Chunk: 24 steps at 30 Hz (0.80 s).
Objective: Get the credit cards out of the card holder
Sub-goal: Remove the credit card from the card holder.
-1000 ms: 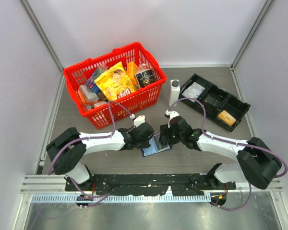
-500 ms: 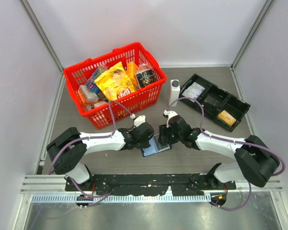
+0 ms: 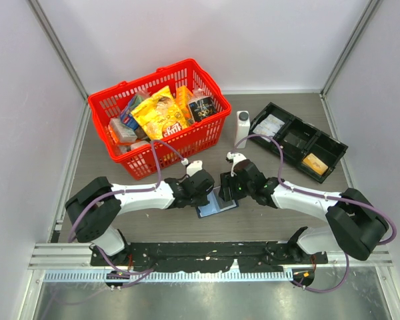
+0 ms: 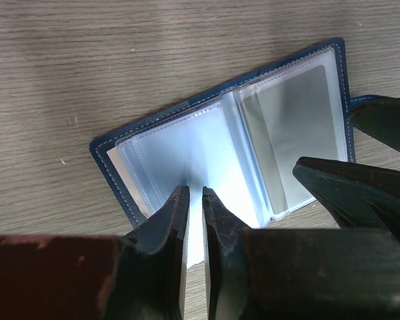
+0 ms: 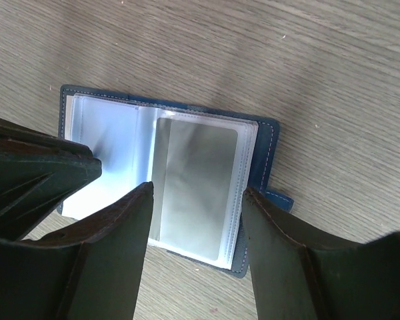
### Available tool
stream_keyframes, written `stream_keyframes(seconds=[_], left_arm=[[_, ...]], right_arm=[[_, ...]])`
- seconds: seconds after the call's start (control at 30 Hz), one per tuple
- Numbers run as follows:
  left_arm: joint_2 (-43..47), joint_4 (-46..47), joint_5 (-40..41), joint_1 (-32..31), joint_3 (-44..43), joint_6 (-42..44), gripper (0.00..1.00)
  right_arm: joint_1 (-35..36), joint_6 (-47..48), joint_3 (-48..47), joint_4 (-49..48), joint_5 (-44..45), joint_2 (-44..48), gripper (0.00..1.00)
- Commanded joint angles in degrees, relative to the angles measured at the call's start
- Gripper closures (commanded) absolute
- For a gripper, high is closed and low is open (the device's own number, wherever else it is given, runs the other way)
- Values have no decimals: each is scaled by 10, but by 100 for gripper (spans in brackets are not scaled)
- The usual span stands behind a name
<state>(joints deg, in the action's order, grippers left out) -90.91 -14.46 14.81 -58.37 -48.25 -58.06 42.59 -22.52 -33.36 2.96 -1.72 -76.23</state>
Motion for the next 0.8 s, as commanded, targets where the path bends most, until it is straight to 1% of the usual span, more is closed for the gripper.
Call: stream_keyframes(seconds=[0.0, 0.5, 0.77], left_arm=[[-6, -10, -7, 2, -12, 6, 84], [-6, -9, -8, 1, -13, 8, 84], [-8, -9, -10, 1, -14, 8, 84]], right_arm=[[2, 13, -23, -21, 13, 11, 39], [2, 18, -24, -26, 10, -23, 39], [1, 16, -28, -26, -4, -2, 42]])
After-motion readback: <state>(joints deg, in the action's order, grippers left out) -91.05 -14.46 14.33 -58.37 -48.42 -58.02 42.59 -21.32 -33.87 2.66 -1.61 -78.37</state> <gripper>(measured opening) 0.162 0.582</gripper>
